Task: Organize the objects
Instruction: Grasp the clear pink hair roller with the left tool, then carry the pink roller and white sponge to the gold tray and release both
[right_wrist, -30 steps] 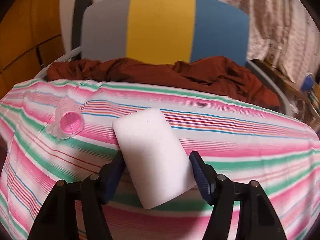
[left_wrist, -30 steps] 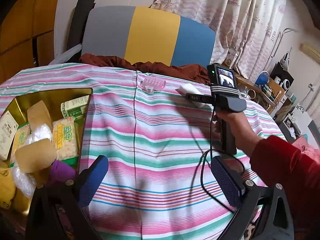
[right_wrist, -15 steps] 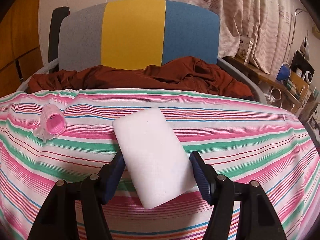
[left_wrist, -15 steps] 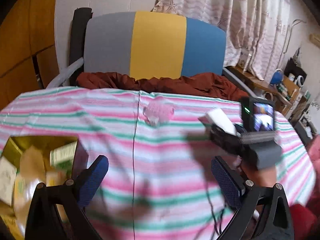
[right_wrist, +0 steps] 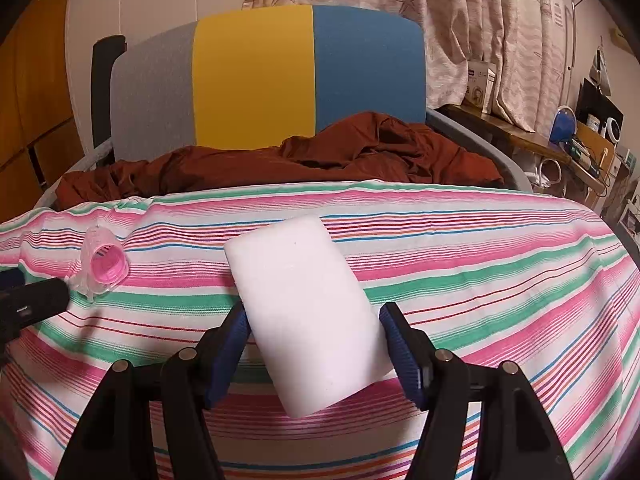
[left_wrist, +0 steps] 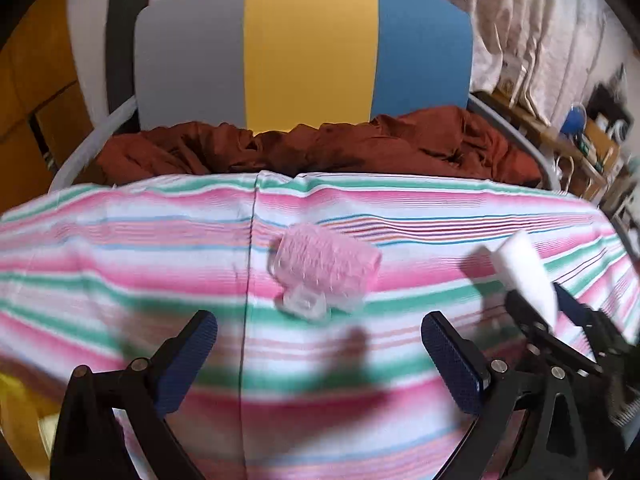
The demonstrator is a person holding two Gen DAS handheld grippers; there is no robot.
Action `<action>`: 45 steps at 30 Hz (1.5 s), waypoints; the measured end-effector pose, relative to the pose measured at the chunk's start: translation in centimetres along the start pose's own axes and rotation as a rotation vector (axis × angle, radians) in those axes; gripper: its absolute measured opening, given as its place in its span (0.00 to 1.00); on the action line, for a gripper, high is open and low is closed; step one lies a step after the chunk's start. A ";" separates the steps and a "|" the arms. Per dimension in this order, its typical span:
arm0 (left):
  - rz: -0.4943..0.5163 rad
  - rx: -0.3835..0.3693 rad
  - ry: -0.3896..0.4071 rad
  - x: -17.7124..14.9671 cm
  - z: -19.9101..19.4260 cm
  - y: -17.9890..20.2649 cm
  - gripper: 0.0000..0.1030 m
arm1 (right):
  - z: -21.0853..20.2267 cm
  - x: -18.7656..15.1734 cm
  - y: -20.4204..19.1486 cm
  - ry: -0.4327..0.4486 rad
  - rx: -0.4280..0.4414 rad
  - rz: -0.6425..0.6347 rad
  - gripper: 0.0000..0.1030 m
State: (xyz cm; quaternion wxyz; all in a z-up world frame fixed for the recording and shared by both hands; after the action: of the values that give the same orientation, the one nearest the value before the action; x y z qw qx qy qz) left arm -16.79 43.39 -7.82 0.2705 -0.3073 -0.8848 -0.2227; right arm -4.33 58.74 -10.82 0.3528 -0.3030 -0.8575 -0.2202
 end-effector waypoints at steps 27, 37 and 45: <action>0.076 0.038 0.112 -1.6 2.2 0.3 0.63 | -0.6 -0.1 0.3 0.037 -0.026 0.019 0.65; 0.160 0.054 0.259 -8.1 -4.1 5.2 0.63 | -1.0 0.1 1.2 0.060 -0.055 0.060 0.65; 0.206 0.014 0.310 -12.6 -8.3 6.8 0.63 | -2.5 -0.4 2.1 0.077 -0.055 0.098 0.65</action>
State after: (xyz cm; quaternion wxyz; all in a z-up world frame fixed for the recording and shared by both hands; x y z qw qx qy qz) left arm -1.04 38.22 -7.78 0.4272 -0.3562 -0.7980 -0.2322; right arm -1.47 58.67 -9.15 0.3874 -0.3456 -0.8210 -0.2373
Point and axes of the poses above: each gripper's, at about its wrist camera, not at the fingertips, and z roughly the way its jaws point, y to its right, x to its top, the point moved 1 cm from there along z, roughly the way its jaws point, and after that the axes turned 13 degrees about -x, right-handed, at the moved point
